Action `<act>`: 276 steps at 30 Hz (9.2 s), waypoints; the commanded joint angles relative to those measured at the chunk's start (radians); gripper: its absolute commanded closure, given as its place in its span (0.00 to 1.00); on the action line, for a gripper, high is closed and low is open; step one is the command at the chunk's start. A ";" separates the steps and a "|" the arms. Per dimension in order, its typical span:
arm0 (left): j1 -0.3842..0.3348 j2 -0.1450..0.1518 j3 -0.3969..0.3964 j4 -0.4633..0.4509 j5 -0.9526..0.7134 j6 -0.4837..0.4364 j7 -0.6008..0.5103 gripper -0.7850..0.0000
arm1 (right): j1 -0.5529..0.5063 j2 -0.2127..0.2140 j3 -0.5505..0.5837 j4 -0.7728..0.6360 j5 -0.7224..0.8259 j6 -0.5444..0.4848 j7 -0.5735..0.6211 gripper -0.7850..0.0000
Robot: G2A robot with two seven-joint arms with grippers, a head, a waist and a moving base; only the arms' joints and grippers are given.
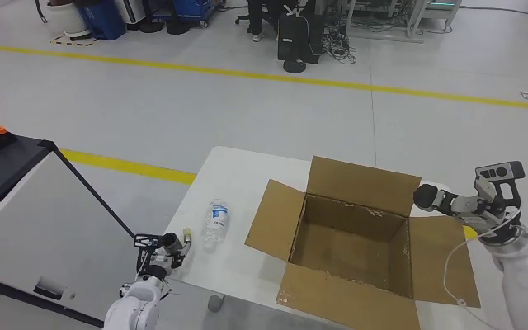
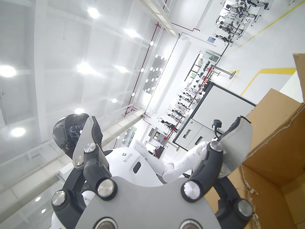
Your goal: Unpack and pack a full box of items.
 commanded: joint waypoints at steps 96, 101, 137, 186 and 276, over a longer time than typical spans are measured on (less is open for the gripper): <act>0.325 0.053 -0.070 -0.820 0.141 -0.389 -0.244 1.00 | 0.000 0.000 0.000 0.000 0.000 0.000 0.000 0.00; 0.325 0.053 -0.070 -0.820 0.141 -0.389 -0.244 1.00 | 0.000 0.000 0.000 0.000 0.000 0.000 0.000 0.00; -0.296 0.072 0.348 -0.784 -0.229 -0.605 -0.947 1.00 | 0.000 0.000 0.000 0.000 0.000 0.000 0.000 0.00; -0.838 0.025 0.736 -0.482 -0.788 -0.606 -1.031 1.00 | 0.000 0.000 0.000 0.000 0.000 0.000 0.000 0.00; -1.349 -0.371 1.209 0.487 -1.129 0.004 -1.110 1.00 | 0.000 0.000 0.000 0.000 0.000 0.000 0.000 0.00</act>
